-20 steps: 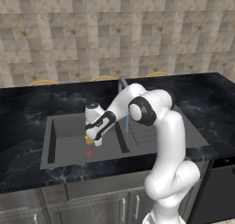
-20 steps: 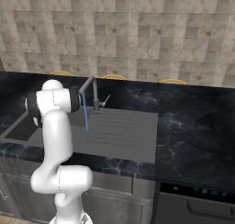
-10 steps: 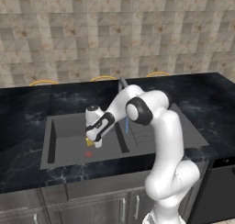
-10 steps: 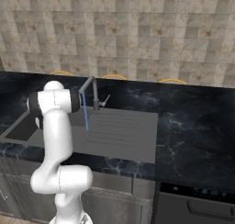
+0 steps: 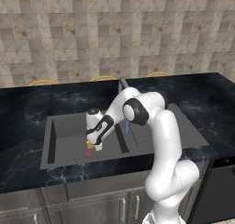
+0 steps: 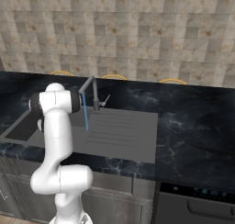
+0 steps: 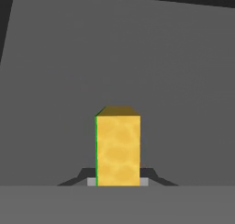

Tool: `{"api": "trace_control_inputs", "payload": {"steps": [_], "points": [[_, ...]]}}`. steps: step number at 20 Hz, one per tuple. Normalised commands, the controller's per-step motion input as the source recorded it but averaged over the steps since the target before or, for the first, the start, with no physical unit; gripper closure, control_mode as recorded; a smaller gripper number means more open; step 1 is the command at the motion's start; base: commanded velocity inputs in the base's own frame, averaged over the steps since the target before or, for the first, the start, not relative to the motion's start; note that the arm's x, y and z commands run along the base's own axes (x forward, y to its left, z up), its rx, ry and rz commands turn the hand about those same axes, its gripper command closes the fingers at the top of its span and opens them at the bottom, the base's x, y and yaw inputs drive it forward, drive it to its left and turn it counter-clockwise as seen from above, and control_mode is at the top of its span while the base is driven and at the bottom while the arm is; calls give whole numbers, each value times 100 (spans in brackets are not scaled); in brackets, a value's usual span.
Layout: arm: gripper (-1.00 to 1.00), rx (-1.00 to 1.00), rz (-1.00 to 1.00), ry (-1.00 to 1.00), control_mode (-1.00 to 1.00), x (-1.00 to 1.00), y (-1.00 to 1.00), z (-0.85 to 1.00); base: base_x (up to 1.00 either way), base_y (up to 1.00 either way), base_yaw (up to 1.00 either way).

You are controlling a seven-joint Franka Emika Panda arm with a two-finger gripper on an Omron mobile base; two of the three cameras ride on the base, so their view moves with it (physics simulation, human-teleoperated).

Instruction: Soak the sponge with water for a few seconds and then drop it inside the sink.

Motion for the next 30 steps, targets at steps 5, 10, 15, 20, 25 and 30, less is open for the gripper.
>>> {"api": "trace_control_inputs", "payload": {"steps": [5,10,15,20,25,30], "points": [[100,0,-1,0,-100,0,1,-27,0,0,0],[100,0,-2,0,-100,0,8,-12,0,0,0],[100,0,0,0,-100,0,0,0,0,0,0],[-100,0,0,0,-100,0,0,0,0,0,0],[-100,0,0,0,-100,0,0,0,0,0,0],[-100,0,0,0,-100,0,0,0,0,0,0]]}}
